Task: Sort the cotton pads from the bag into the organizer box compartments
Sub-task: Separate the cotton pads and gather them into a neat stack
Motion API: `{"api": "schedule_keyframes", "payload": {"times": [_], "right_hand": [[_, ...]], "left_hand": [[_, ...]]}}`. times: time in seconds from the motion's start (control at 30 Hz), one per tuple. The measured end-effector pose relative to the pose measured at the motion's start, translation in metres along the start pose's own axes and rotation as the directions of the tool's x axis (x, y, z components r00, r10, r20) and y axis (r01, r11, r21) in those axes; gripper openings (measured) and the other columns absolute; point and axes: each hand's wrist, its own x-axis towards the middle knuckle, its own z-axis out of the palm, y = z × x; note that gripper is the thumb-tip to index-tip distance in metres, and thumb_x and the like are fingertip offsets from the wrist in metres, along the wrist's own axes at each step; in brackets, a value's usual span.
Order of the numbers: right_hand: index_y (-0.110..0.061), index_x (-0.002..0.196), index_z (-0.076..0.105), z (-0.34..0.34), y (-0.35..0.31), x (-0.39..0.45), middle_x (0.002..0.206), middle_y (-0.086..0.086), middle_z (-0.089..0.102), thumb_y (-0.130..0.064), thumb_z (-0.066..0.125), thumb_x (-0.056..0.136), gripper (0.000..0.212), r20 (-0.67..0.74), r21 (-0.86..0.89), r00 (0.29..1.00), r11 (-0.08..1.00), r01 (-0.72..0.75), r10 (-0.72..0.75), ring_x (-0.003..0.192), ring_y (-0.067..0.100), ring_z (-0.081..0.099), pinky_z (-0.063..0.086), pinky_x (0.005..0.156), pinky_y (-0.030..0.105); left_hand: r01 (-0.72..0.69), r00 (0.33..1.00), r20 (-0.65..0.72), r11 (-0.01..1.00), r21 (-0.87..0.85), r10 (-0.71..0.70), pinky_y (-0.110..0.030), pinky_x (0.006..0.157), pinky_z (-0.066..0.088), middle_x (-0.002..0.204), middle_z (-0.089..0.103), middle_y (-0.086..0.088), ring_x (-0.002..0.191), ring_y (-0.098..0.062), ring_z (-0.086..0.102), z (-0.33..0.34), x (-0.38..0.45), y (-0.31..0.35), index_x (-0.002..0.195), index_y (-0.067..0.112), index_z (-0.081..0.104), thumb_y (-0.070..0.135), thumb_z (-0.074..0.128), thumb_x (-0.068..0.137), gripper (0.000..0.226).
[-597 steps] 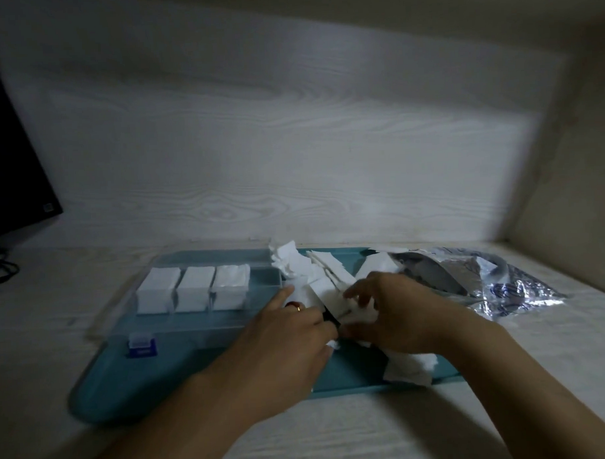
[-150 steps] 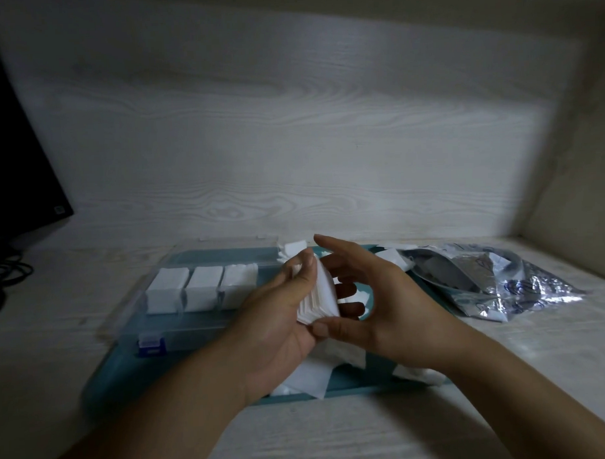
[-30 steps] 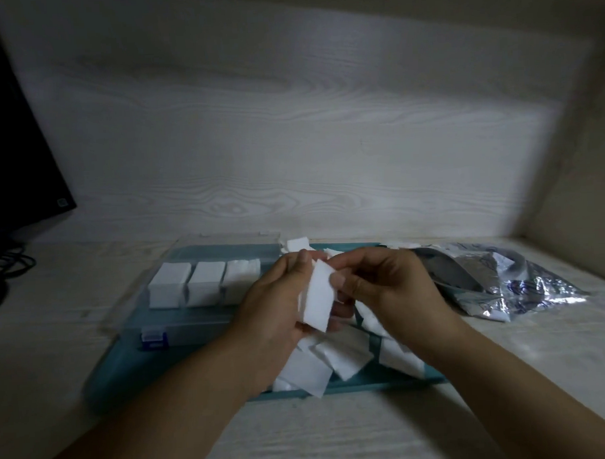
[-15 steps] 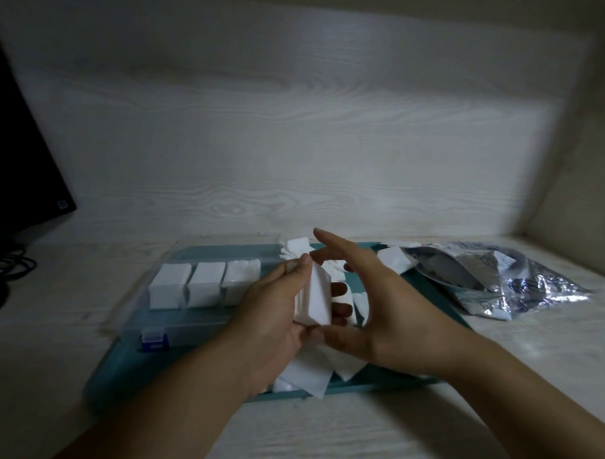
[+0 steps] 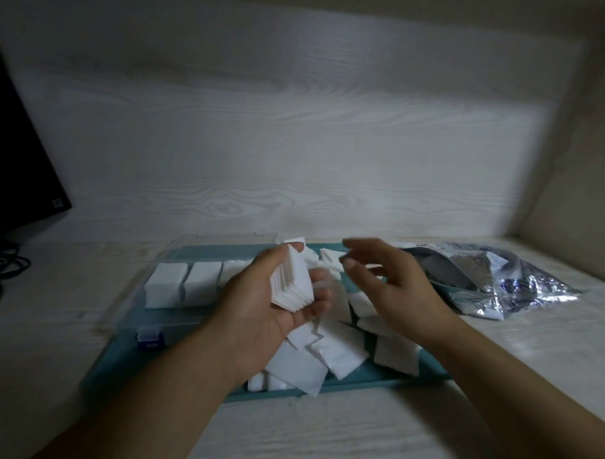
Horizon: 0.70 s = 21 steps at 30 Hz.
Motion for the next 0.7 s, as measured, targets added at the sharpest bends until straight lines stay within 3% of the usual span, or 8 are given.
{"api": "schedule_keyframes", "payload": {"times": [0.1, 0.23, 0.53, 0.7], "right_hand": [[-0.026, 0.132, 0.055, 0.007, 0.015, 0.0, 0.13, -0.004, 0.057, -0.038, 0.057, 0.095, 0.039, 0.106, -0.311, 0.992, 0.95, -0.033, 0.069, 0.117, 0.011, 0.051, 0.046, 0.102, 0.036], [-0.026, 0.143, 0.044, 0.016, 0.019, -0.001, 0.138, -0.004, 0.047, -0.038, 0.056, 0.095, 0.05, 0.222, -0.531, 0.973, 0.845, 0.065, 0.064, 0.123, 0.016, 0.039, 0.035, 0.104, 0.03], [-0.026, 0.115, 0.061, 0.014, 0.01, 0.0, 0.121, -0.008, 0.053, -0.033, 0.065, 0.091, 0.025, 0.108, -0.464, 0.994, 0.886, 0.022, 0.032, 0.115, 0.01, 0.044, 0.037, 0.093, 0.021], [-0.029, 0.138, 0.047, 0.018, 0.011, -0.001, 0.132, -0.008, 0.053, -0.032, 0.064, 0.091, 0.051, 0.148, -0.461, 0.987, 0.887, 0.009, 0.067, 0.12, 0.014, 0.045, 0.038, 0.099, 0.027]], "left_hand": [[0.006, 1.0, -0.026, 1.0, -0.012, -0.006, -0.032, 0.051, 0.057, 0.087, 0.067, -0.023, 0.059, -0.027, 0.063, 0.001, 0.0, 0.003, 0.105, 0.009, 0.064, 0.03, 0.051, 0.099, 0.025], [-0.025, 0.999, -0.021, 1.0, 0.018, 0.026, -0.03, 0.05, 0.056, 0.089, 0.066, -0.022, 0.058, -0.027, 0.063, 0.002, -0.001, 0.001, 0.111, 0.009, 0.06, 0.023, 0.049, 0.101, 0.02], [-0.073, 0.995, -0.07, 0.997, 0.039, 0.076, -0.031, 0.05, 0.056, 0.092, 0.066, -0.022, 0.065, -0.029, 0.065, -0.001, 0.003, -0.001, 0.106, 0.01, 0.061, 0.021, 0.045, 0.103, 0.02], [-0.084, 0.993, -0.075, 0.995, 0.06, 0.089, -0.032, 0.051, 0.057, 0.091, 0.066, -0.023, 0.068, -0.031, 0.064, -0.002, 0.004, -0.002, 0.106, 0.011, 0.062, 0.02, 0.044, 0.103, 0.02]]}}
